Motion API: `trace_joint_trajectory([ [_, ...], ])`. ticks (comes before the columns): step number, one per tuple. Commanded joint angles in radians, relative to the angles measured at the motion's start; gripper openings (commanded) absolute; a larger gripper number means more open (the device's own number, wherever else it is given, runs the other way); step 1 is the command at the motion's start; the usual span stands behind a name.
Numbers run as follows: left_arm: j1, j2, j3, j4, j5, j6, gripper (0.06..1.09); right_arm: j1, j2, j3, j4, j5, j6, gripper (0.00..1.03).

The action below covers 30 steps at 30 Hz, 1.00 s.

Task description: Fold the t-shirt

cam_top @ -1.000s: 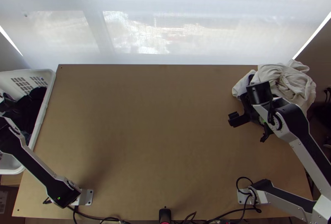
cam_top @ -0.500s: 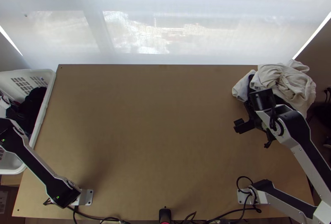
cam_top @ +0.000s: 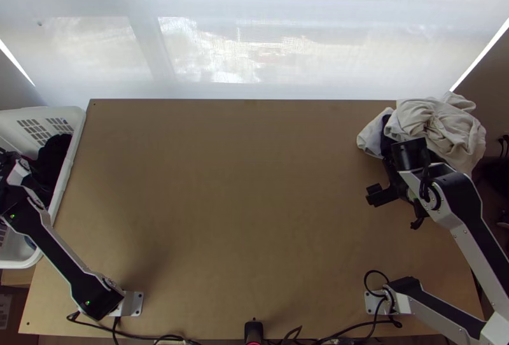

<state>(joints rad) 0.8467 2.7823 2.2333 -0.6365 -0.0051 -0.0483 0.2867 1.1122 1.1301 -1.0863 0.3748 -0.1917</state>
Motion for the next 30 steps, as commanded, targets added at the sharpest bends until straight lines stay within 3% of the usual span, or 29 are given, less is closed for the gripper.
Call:
trace_joint_trajectory([
  [1, 0.0, 0.043, -0.003, 0.003, -0.006, -0.004, 1.03, -0.009, -0.006, 0.005, -0.011, 0.012, -0.005, 0.98],
  [6, 0.003, 0.056, -0.001, 0.004, -0.007, -0.002, 0.97, -0.014, -0.008, 0.007, -0.014, 0.013, -0.003, 0.98],
  [13, -0.001, 0.082, 0.006, 0.001, -0.006, -0.001, 0.97, -0.024, -0.014, 0.007, -0.017, 0.015, -0.005, 0.98],
  [19, -0.005, 0.083, 0.005, -0.009, 0.001, -0.004, 0.62, -0.026, -0.017, 0.005, -0.018, 0.015, -0.006, 0.98],
  [24, -0.003, 0.059, 0.003, -0.008, 0.002, -0.016, 0.18, -0.027, -0.017, -0.003, -0.018, 0.015, -0.005, 0.98],
  [26, -0.005, 0.049, 0.003, -0.017, 0.001, -0.013, 0.12, -0.026, -0.017, -0.012, -0.018, 0.015, -0.005, 0.98],
  [30, -0.005, 0.02, -0.001, -0.043, 0.002, -0.015, 0.09, -0.026, -0.022, -0.033, -0.018, 0.015, -0.003, 0.98],
])
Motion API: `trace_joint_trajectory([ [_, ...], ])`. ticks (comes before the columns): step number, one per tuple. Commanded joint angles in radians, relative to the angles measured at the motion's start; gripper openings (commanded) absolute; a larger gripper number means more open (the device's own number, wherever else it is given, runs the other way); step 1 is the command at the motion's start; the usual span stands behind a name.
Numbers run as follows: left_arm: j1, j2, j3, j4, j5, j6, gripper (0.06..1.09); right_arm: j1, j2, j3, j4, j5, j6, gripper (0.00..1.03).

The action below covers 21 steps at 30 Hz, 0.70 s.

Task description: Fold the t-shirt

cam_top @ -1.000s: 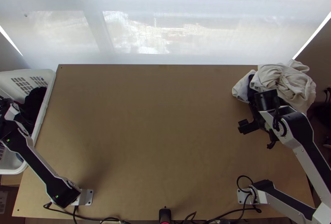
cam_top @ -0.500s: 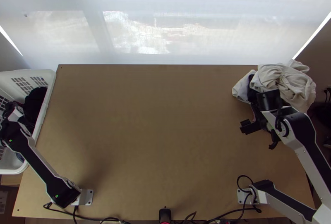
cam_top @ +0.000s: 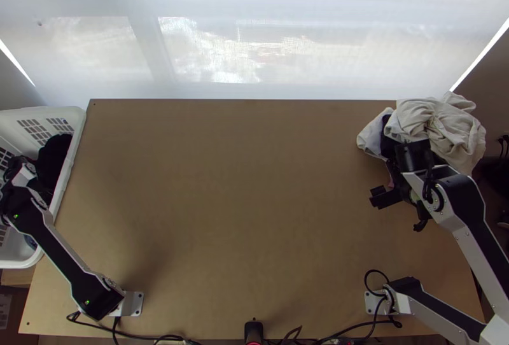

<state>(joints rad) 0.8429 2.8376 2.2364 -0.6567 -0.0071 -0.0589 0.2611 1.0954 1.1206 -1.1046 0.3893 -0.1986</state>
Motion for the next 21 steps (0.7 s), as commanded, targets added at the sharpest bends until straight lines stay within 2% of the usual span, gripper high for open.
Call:
trace_joint_trajectory([
  [1, 0.001, -0.044, -0.009, -0.029, 0.004, -0.005, 0.09, 0.0, -0.006, -0.027, 0.0, 0.0, 0.004, 0.98],
  [16, 0.005, -0.254, -0.041, -0.138, 0.015, -0.065, 0.09, 0.0, -0.031, -0.035, 0.002, 0.0, 0.002, 0.98],
  [21, 0.005, -0.349, -0.043, -0.204, 0.091, -0.082, 0.09, -0.002, -0.046, -0.045, 0.002, 0.0, -0.001, 0.98],
])
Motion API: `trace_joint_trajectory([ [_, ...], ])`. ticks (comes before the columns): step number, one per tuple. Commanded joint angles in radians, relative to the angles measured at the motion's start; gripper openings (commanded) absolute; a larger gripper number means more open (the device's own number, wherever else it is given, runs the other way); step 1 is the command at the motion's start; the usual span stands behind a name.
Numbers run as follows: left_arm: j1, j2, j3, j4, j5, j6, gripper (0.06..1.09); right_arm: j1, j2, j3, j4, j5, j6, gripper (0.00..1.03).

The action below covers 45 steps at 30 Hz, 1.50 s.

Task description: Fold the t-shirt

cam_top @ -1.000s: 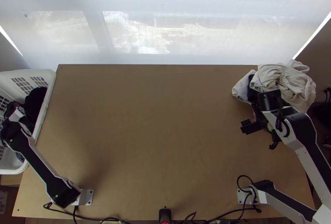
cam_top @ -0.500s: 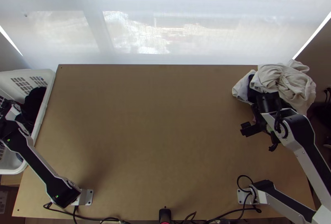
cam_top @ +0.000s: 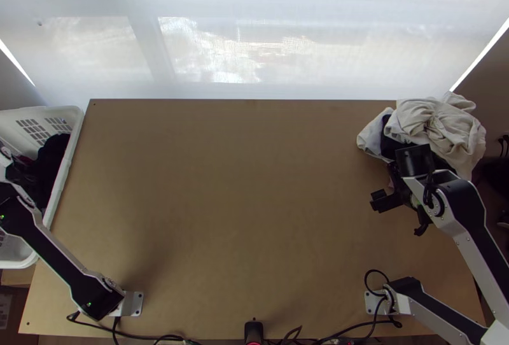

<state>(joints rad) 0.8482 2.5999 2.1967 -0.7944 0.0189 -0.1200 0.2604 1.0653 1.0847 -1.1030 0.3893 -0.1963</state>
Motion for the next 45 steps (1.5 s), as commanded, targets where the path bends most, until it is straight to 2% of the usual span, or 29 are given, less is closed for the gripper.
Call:
trace_joint_trajectory([
  [1, -0.001, -0.136, -0.003, -0.078, 0.087, -0.024, 0.09, -0.001, -0.022, -0.011, 0.0, 0.0, -0.003, 0.98],
  [6, -0.018, -0.267, -0.005, -0.103, 0.135, -0.033, 0.09, -0.001, -0.036, -0.023, 0.0, 0.0, -0.003, 0.98],
  [12, -0.038, -0.452, -0.003, -0.106, 0.257, -0.035, 0.09, -0.001, -0.062, -0.042, 0.0, 0.0, -0.003, 0.98],
  [17, -0.075, -0.58, 0.003, -0.085, 0.286, -0.04, 0.09, -0.004, -0.084, -0.055, 0.0, 0.0, -0.003, 0.98],
  [23, -0.092, -0.721, 0.005, -0.039, 0.391, -0.079, 0.09, -0.013, -0.126, -0.078, 0.0, 0.0, -0.005, 0.98],
  [30, -0.146, -0.891, 0.005, 0.055, 0.444, -0.099, 0.09, -0.026, -0.194, -0.134, 0.0, 0.0, -0.002, 0.98],
  [36, -0.212, -1.006, 0.005, 0.136, 0.444, -0.121, 0.09, -0.03, -0.24, -0.16, -0.001, 0.0, -0.002, 0.98],
  [45, -0.437, -1.166, -0.106, 0.121, 0.49, -0.098, 0.09, -0.039, -0.288, -0.186, -0.001, -0.001, 0.005, 0.98],
])
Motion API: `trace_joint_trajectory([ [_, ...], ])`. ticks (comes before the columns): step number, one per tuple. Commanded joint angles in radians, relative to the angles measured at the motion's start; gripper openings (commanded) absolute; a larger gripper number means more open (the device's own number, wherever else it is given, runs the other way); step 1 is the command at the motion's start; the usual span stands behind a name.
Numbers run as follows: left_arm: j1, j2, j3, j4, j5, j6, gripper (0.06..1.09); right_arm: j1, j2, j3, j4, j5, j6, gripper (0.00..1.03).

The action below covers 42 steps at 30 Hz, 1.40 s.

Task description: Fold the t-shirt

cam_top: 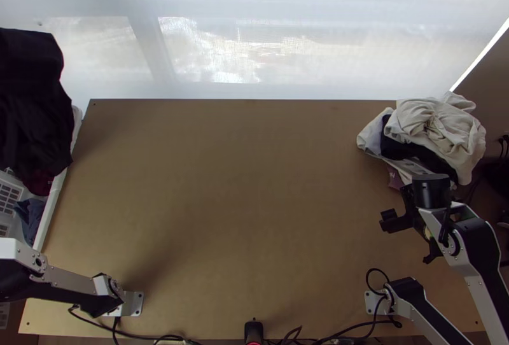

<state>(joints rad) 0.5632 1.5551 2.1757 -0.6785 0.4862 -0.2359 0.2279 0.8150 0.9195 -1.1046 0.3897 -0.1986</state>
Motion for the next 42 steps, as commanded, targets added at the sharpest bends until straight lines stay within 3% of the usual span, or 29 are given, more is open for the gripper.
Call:
trace_joint_trajectory([
  [1, -0.194, -0.141, -0.116, 0.005, 0.023, 0.027, 0.09, -0.01, -0.043, -0.024, 0.0, 0.0, 0.007, 0.98],
  [23, -1.074, -0.325, -1.002, -0.009, -0.121, 0.159, 0.09, -0.045, -0.116, -0.036, 0.0, -0.003, 0.019, 0.98],
  [34, -1.37, -0.313, -1.108, -0.004, -0.127, 0.135, 0.09, -0.045, -0.117, -0.038, 0.0, -0.003, 0.016, 0.98],
  [35, -1.373, -0.308, -1.107, -0.004, -0.127, 0.135, 0.14, -0.045, -0.117, -0.039, 0.002, -0.003, 0.016, 0.98],
  [40, -1.353, -0.29, -1.065, -0.03, -0.132, 0.133, 0.96, -0.045, -0.119, -0.05, 0.003, -0.003, 0.018, 0.98],
  [41, -1.338, -0.291, -1.056, -0.032, -0.135, 0.133, 1.04, -0.045, -0.119, -0.051, 0.003, -0.003, 0.019, 0.98],
  [42, -1.318, -0.297, -1.045, -0.033, -0.135, 0.133, 1.04, -0.045, -0.119, -0.051, 0.003, -0.003, 0.018, 0.98],
])
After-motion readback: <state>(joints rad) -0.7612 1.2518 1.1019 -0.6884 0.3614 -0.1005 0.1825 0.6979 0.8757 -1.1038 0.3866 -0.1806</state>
